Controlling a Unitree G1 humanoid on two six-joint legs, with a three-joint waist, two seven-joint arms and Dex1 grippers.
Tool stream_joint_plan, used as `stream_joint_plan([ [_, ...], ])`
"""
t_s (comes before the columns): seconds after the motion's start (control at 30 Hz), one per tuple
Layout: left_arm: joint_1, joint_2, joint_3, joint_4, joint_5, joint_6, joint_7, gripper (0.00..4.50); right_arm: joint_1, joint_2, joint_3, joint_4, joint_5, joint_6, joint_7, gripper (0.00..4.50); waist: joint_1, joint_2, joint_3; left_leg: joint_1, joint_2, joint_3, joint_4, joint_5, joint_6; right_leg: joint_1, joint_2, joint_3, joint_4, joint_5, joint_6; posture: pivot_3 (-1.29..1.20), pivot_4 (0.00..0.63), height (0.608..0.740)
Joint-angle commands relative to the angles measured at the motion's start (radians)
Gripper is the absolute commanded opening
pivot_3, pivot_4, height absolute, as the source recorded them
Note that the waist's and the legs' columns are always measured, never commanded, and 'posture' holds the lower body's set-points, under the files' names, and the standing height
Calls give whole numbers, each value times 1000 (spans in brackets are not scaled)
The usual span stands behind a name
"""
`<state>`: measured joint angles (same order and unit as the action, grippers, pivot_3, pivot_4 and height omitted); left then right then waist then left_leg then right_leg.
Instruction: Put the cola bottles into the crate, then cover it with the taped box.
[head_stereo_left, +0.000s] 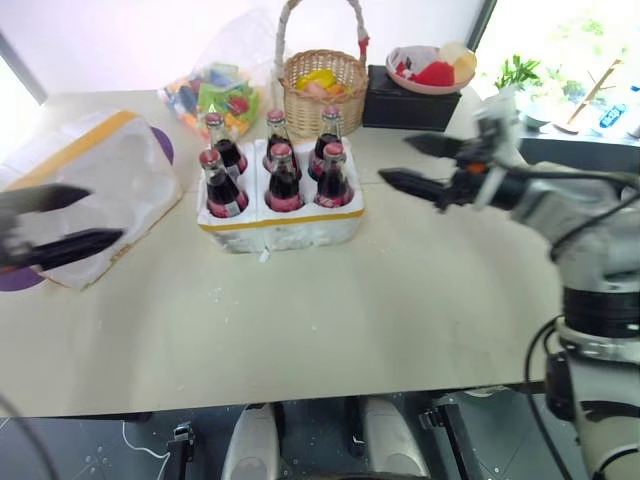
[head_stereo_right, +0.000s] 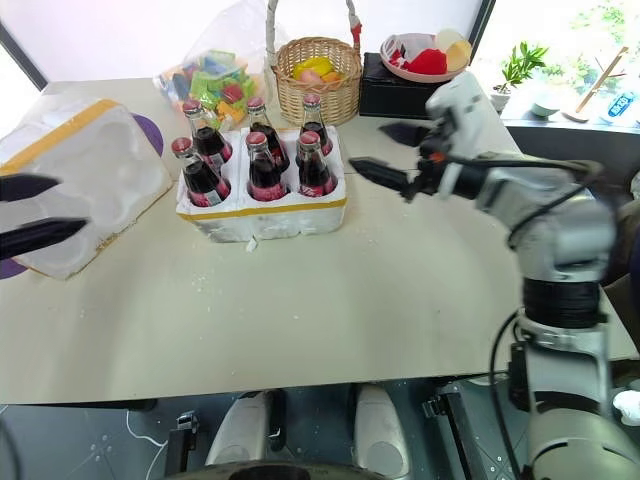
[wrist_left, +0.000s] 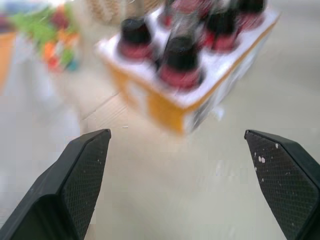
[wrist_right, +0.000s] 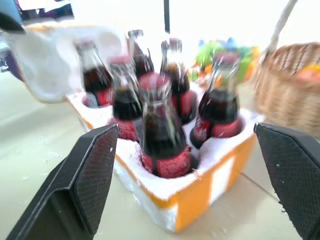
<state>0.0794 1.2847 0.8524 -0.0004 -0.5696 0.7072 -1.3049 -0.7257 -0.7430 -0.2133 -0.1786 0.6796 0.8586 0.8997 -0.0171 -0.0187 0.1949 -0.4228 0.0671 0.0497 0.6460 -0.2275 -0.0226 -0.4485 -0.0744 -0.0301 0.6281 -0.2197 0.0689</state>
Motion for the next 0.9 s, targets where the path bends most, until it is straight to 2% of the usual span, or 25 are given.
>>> stream_joint_plan([
  [0.03, 79, 112, 111, 271, 177, -165, -166, 4500, 29, -80, -55, -81, 83, 40, 69, 4413, 0, 0, 0, 0, 0, 0, 0, 0, 0, 0, 0, 0, 0, 0, -1, 0, 150, 740],
  [0.13, 109, 199, 101, 488, 274, -298, -252, 4500, 44, -115, -59, -99, 86, 25, 70, 4413, 0, 0, 0, -1, 0, 2, -1, 0, 0, -4, -2, -1, 1, -1, -1, 0, 150, 740],
  [0.2, 82, 283, -17, 698, 341, -453, -262, 4500, 35, -107, -56, -86, 89, 26, 50, 4413, 0, 0, 0, -3, 0, 4, -1, 0, 0, -8, -5, -1, 1, -1, -2, 0, 150, 740],
  [0.3, -82, 328, -229, 849, 349, -546, -224, 4500, 32, -97, -45, -76, 88, 15, 38, 4413, 5, 0, 0, -4, 0, 7, -1, 0, -1, -11, -7, -1, 1, 0, -2, 0, 150, 740],
  [0.43, -525, 244, -556, 980, 496, -595, -146, 4500, 35, -94, -40, -74, 80, 0, 16, 4413, 12, -1, 0, -8, 0, 9, -1, 0, 0, -12, -6, -1, 2, 0, -1, 0, 150, 740],
  [0.6, -894, 131, -800, 1169, 706, -658, -69, 4500, 51, -114, -73, -89, 92, 13, -26, 4413, 24, -2, -1, -8, -1, 10, 1, 0, 0, -11, -5, -1, 4, 4, 6, 0, 150, 740],
  [0.73, -1019, 68, -889, 1260, 788, -679, -35, 4500, 95, -131, -111, -139, 107, 30, -68, 4413, 29, -4, -2, -8, 0, 10, 2, 0, 0, -11, -5, 0, 4, 5, 8, 0, 150, 740],
  [0.9, -1102, 18, -918, 1305, 818, -681, -23, 4500, 154, -160, -171, -204, 139, 61, -104, 4413, 29, -5, -2, -8, 0, 10, 2, 0, 0, -11, -6, 0, 4, 5, 8, 0, 150, 740],
])
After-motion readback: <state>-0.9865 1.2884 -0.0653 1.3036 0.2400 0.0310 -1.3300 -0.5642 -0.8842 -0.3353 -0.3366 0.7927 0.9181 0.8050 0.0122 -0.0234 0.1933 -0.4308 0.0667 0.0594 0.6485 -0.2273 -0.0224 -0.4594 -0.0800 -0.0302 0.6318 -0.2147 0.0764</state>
